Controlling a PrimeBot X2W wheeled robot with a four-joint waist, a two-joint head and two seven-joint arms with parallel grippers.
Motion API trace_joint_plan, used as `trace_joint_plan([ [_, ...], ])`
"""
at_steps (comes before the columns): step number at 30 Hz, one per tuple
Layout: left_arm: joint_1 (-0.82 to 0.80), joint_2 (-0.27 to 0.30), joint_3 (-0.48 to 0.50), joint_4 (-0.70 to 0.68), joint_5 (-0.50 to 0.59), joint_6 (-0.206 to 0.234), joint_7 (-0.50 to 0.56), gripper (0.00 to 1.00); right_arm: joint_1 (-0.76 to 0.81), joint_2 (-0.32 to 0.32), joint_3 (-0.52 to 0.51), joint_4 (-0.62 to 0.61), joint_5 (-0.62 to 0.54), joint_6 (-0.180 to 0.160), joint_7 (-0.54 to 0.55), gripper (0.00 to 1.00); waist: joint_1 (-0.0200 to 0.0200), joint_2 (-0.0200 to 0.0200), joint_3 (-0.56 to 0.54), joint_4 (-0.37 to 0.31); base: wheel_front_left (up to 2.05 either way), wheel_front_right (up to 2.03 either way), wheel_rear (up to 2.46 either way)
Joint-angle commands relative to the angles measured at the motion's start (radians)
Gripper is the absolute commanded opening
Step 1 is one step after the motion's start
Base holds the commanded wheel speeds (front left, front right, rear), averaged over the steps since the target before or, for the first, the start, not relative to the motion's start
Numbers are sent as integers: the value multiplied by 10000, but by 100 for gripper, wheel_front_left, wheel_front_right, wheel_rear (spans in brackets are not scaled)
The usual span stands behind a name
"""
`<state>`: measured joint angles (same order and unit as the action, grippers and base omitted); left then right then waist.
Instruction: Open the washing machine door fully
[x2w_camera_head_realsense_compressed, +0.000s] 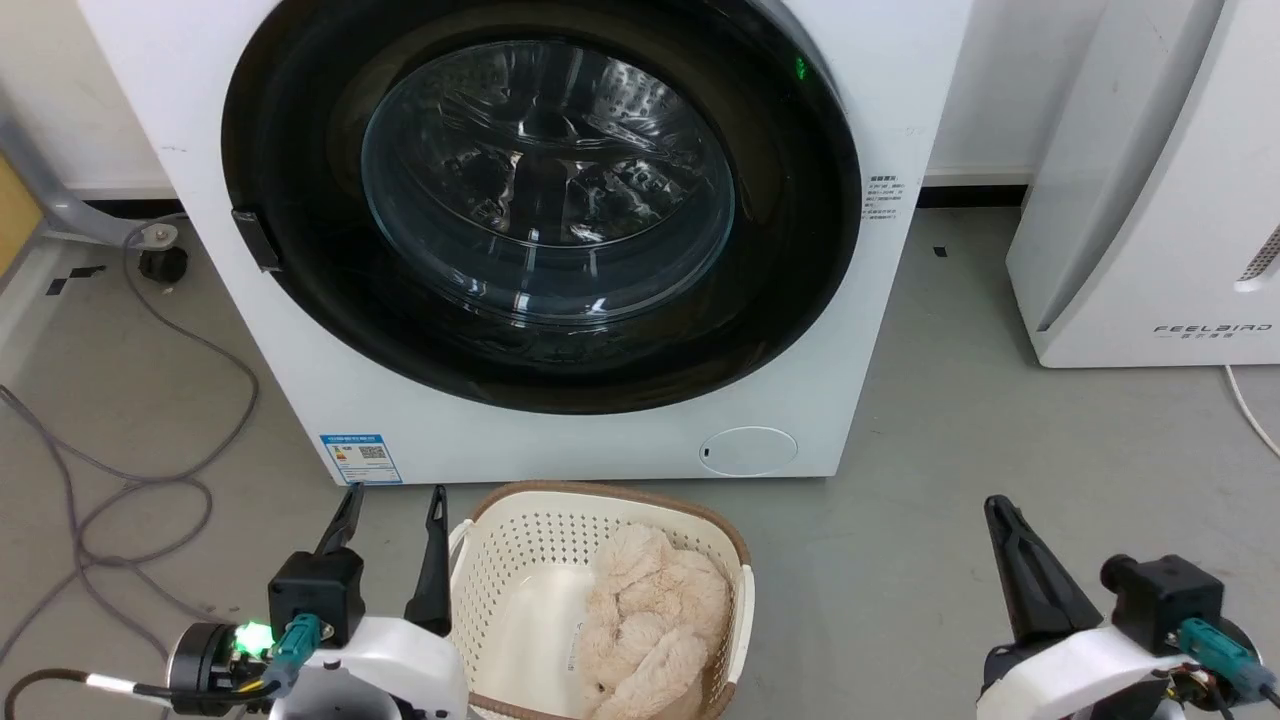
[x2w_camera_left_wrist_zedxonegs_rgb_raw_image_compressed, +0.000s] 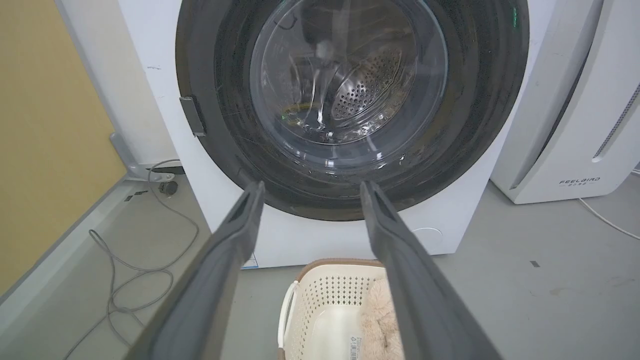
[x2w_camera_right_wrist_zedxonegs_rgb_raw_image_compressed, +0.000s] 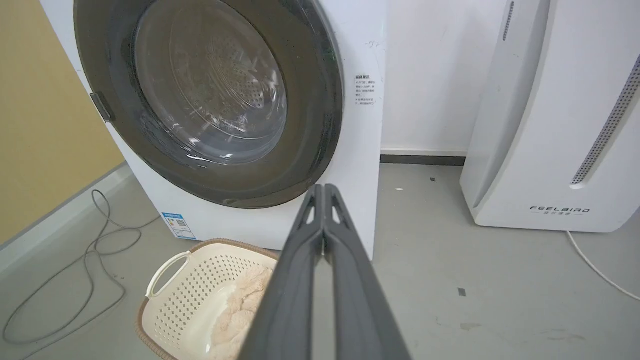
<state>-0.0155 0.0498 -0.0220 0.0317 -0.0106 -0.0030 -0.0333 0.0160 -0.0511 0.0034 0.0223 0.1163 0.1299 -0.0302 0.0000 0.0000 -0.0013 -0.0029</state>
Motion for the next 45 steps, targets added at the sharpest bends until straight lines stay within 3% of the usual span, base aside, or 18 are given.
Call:
trace_joint_plan([
  [1, -81, 2, -49, 55, -67, -65, -123, 100, 74, 2, 36, 64, 499, 1, -131, 0, 0, 0, -4, 0, 0, 0, 0],
  [22, -270, 40, -301, 265, -261, -191, -564, 100, -621, 3, -167, -240, 7189, 3, -600, 0, 0, 0, 217, -49, 0, 0, 0],
  [33, -561, 122, -380, 198, -347, -287, -773, 100, -2063, -119, -647, 471, 9513, 3, -738, 0, 0, 0, 703, -60, 0, 0, 0],
  [45, -1081, 207, -465, -161, -448, -418, -1024, 100, -4751, -1241, -199, 2176, 11715, 4, -1031, 0, 0, 0, 1572, 47, 0, 0, 0],
])
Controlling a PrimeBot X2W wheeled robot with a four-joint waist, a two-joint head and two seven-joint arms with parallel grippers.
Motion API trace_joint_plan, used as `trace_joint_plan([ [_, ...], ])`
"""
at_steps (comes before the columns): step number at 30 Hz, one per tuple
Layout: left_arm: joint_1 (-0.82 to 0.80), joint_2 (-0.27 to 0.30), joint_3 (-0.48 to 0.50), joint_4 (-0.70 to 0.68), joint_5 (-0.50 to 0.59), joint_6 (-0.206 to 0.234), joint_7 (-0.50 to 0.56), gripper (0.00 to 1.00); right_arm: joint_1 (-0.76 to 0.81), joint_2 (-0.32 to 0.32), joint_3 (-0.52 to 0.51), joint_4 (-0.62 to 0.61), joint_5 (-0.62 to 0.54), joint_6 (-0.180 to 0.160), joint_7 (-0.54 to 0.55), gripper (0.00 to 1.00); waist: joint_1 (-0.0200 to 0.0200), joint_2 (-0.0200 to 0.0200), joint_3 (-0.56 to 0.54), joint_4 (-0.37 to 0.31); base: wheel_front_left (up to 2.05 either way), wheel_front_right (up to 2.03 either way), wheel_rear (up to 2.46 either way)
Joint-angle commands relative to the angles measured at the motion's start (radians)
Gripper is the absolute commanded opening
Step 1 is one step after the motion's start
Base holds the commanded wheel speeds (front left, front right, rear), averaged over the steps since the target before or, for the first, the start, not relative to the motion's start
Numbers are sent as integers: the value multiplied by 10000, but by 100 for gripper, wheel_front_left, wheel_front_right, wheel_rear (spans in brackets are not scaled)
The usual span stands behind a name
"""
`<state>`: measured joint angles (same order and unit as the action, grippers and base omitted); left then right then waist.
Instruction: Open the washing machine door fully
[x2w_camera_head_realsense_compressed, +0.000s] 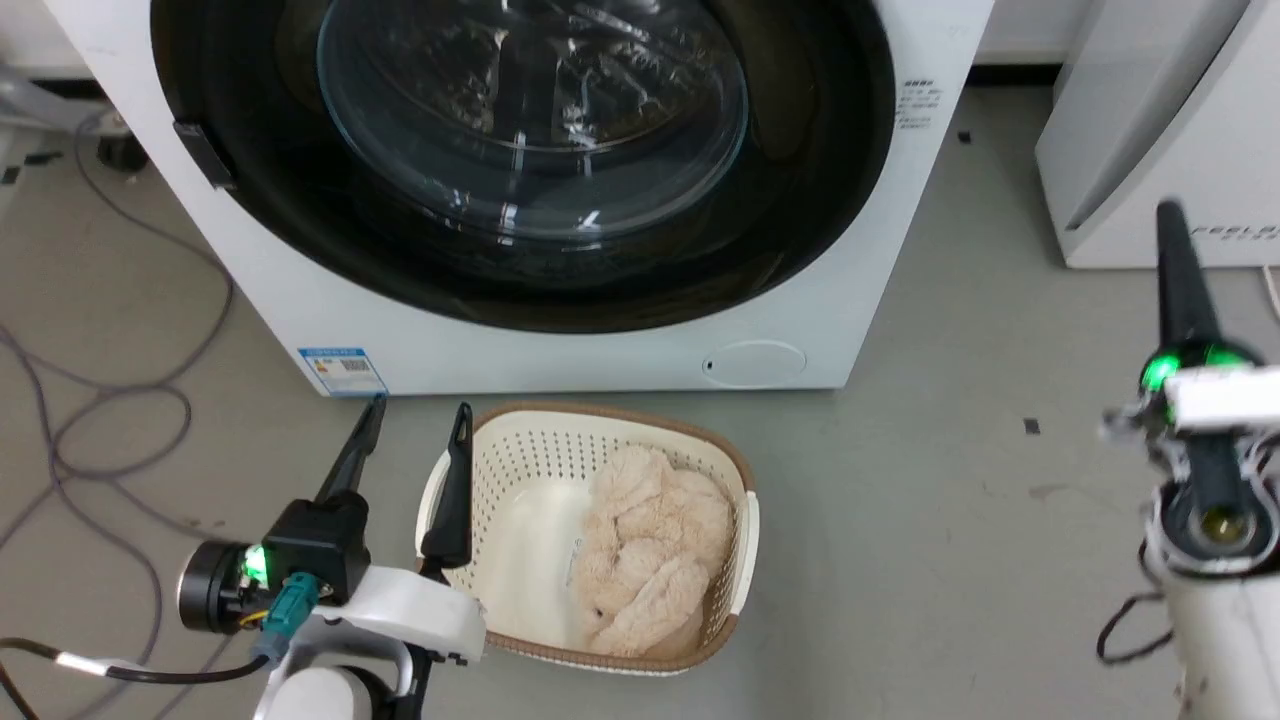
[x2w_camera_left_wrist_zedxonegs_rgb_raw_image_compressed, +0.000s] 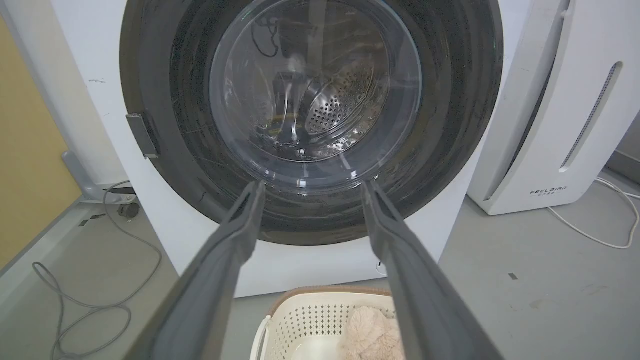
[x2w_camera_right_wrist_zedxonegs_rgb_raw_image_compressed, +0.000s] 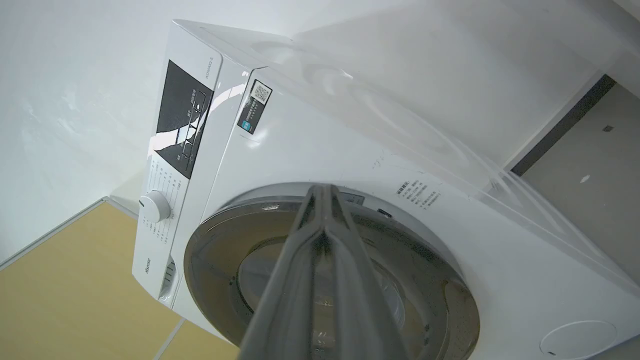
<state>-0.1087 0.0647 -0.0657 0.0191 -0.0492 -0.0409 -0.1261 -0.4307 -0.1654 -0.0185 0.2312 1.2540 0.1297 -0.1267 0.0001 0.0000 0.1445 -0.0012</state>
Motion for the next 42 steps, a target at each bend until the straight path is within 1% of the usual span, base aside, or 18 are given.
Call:
trace_joint_plan([
  [1, -201, 66, -34, -77, -69, -50, -117, 100, -542, -230, 107, 247, 531, 6, -92, 0, -1, 0, 201, 46, 0, 0, 0],
  [6, -457, 114, -54, -306, -114, -110, -220, 100, -1885, -934, 754, 1069, 1508, 6, -210, 0, -1, 0, 678, 108, 0, 0, 0],
  [10, -642, 146, -60, -472, -141, -153, -304, 100, -3006, -1486, 1619, 1691, 2321, 7, -296, 0, -1, 0, 1059, 128, 0, 0, 0],
  [16, -867, 166, -92, -625, -174, -214, -429, 100, -4695, -2169, 3308, 2535, 3640, 7, -201, 0, -1, 0, 1545, 154, 0, 0, 0],
  [24, -1134, 199, -154, -719, -210, -308, -596, 100, -7161, -2802, 6075, 3842, 5439, 8, 510, 0, -1, 0, 2028, 187, 0, 0, 0],
  [29, -1288, 188, -244, -742, -247, -370, -701, 100, -8752, -2966, 7975, 4982, 6447, 8, 984, 0, -1, 0, 2277, 268, 0, 0, 0],
  [35, -1465, 157, -323, -790, -305, -435, -826, 100, -10493, -2767, 9917, 6558, 7741, 8, 1610, 0, -1, 0, 2594, 381, 0, 0, 0],
  [37, -1520, 144, -337, -804, -327, -456, -868, 100, -10953, -2593, 10368, 7140, 7985, 8, 1882, 0, -1, 0, 2714, 406, 0, 0, 0],
  [42, -1687, 104, -397, -808, -374, -508, -972, 100, -11996, -2140, 11061, 8361, 8480, 9, 2714, 0, -1, 0, 2987, 481, 0, 0, 0],
])
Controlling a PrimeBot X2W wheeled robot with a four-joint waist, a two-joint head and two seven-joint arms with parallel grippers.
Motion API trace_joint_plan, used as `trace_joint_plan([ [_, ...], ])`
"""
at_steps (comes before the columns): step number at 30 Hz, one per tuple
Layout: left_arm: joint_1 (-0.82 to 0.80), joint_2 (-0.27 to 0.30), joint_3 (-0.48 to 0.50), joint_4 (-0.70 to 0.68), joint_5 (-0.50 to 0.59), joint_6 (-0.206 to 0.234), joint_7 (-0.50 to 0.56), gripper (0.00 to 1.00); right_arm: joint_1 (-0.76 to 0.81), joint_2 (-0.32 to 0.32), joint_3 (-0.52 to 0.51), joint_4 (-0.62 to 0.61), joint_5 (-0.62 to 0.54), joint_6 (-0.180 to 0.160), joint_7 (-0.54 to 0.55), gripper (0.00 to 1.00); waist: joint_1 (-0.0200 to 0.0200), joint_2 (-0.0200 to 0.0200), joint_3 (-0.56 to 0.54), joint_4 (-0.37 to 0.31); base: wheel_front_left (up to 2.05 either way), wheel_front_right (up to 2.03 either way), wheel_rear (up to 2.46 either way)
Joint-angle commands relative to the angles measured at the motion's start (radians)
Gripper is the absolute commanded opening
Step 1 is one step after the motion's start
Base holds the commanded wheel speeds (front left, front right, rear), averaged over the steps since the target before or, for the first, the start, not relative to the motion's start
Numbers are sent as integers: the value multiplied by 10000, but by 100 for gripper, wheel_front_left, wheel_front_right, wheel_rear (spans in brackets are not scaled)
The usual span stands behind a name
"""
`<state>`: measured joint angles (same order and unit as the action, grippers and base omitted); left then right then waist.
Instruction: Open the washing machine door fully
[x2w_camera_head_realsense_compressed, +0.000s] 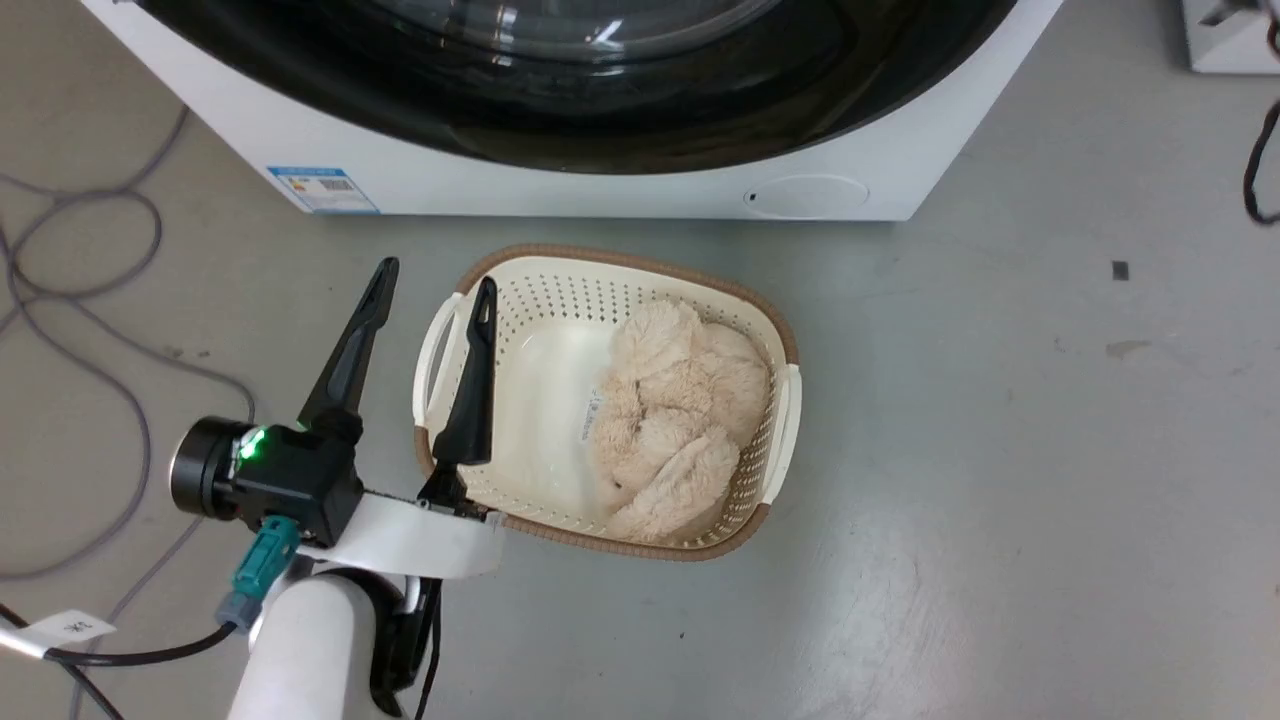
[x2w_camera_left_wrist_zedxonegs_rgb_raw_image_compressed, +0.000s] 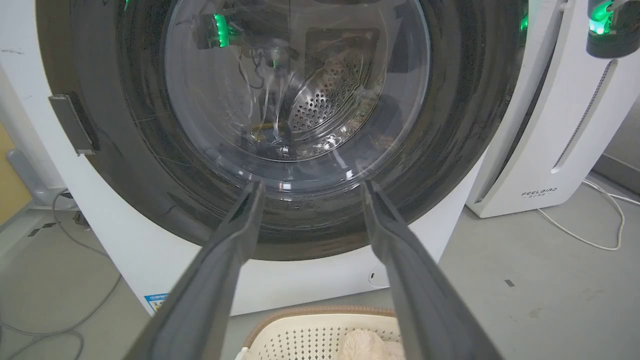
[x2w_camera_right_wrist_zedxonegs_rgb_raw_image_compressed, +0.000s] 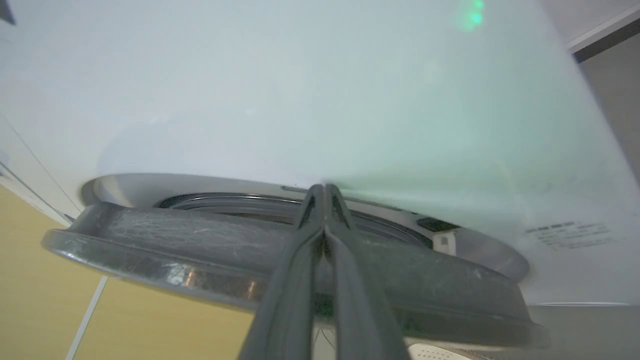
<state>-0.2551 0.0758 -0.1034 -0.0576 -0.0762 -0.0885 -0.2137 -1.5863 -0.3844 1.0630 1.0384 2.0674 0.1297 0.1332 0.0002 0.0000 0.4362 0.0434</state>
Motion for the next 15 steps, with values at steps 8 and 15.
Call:
trace_joint_plan([
  [8, -447, -81, -97, 27, -176, -92, -263, 100, -1626, 356, 1104, 1421, 857, 9, 1316, 0, -2, 0, 287, 151, 0, 0, 0],
  [15, -610, -119, -151, 106, -191, -157, -409, 100, -2500, 496, 1823, 2166, 1637, 10, 2448, 0, -2, 0, 405, 179, 0, 0, 0],
])
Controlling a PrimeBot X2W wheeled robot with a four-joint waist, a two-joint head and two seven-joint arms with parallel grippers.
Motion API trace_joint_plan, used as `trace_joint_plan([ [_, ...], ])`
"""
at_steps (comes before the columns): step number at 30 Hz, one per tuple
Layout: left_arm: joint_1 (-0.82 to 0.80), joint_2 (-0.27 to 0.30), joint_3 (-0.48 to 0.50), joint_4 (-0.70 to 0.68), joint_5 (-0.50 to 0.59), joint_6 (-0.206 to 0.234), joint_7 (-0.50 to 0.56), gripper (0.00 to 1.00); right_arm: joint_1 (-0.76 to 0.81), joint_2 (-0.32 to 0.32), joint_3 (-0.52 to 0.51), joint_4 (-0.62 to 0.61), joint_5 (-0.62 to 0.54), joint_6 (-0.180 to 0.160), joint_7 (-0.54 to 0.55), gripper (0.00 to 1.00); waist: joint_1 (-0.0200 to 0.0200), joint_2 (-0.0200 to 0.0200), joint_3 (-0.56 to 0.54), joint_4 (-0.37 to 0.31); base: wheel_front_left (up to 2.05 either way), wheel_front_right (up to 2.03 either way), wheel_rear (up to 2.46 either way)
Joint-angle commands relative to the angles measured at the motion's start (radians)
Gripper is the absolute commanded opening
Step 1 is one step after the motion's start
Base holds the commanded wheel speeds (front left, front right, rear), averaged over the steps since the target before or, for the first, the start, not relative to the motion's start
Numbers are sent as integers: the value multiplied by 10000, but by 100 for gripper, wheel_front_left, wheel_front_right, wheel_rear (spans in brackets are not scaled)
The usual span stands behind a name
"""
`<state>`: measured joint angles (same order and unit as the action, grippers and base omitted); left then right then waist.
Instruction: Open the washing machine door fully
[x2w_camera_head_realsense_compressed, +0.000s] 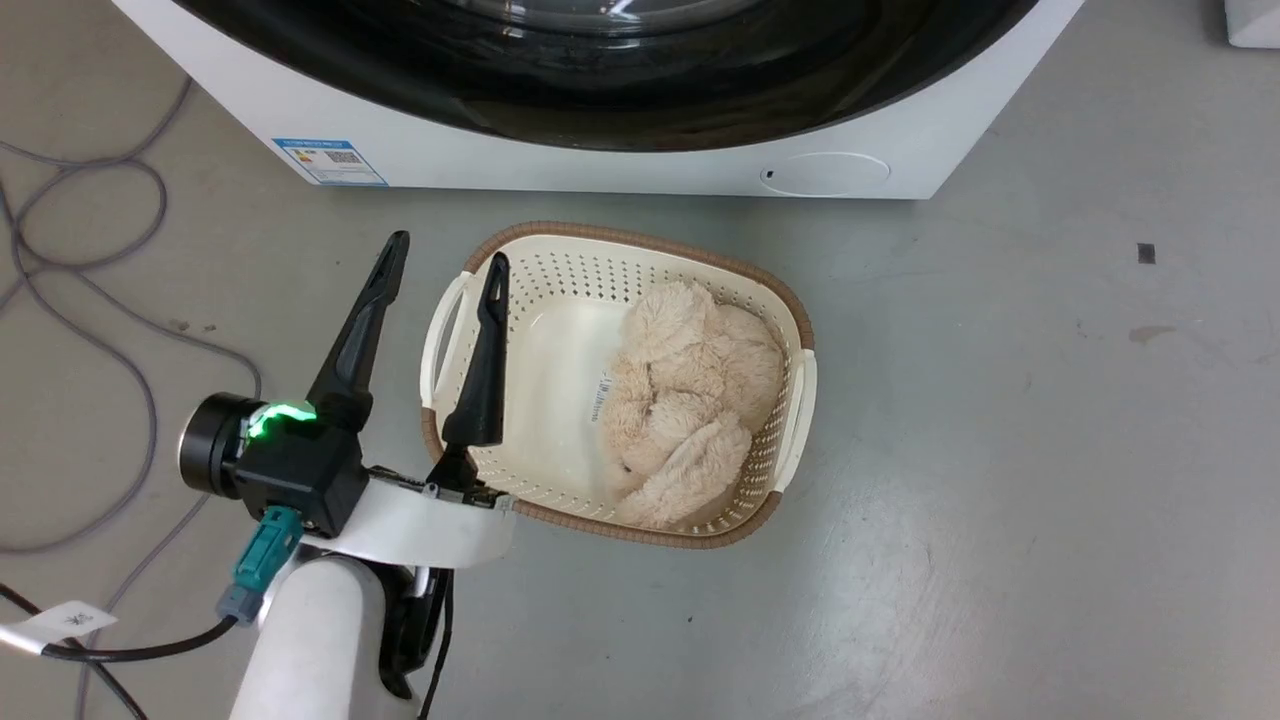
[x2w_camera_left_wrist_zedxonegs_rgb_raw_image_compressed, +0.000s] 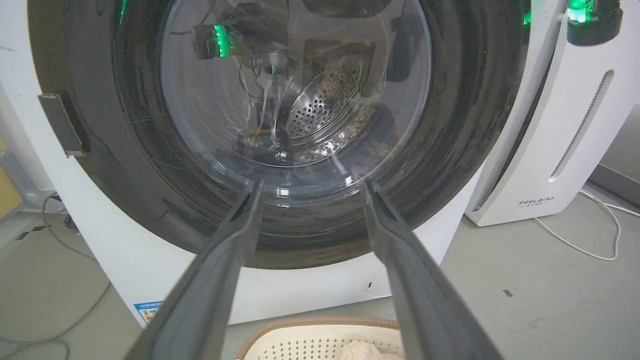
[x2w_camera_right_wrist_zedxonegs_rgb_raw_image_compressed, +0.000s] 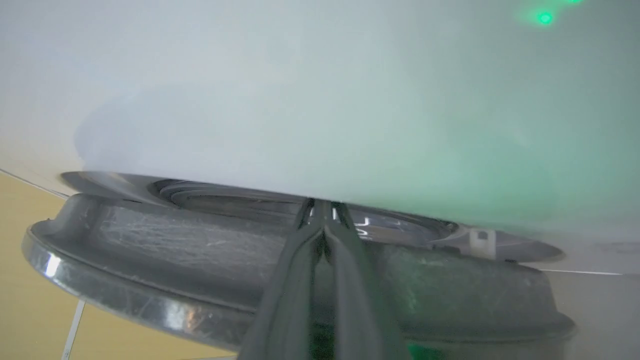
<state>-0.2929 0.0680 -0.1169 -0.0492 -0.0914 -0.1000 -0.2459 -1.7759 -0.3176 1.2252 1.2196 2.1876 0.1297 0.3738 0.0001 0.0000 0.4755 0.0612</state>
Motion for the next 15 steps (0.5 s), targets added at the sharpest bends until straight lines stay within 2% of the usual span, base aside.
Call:
trace_joint_plan([
  [1, -250, -45, -28, 31, -42, -52, -108, 100, -713, -174, 303, 458, 568, 10, 175, 0, -1, 0, 27, 5, 0, 0, 0],
  [4, -286, -59, -53, 54, -51, -76, -158, 100, -934, -156, 549, 709, 824, 10, 590, 0, -1, 0, 53, -1, 0, 0, 0],
  [15, -190, -100, -42, 183, -4, -58, -159, 100, -115, 168, 550, 395, 77, 10, 2066, 0, -1, 0, -194, -90, 0, 0, 0],
])
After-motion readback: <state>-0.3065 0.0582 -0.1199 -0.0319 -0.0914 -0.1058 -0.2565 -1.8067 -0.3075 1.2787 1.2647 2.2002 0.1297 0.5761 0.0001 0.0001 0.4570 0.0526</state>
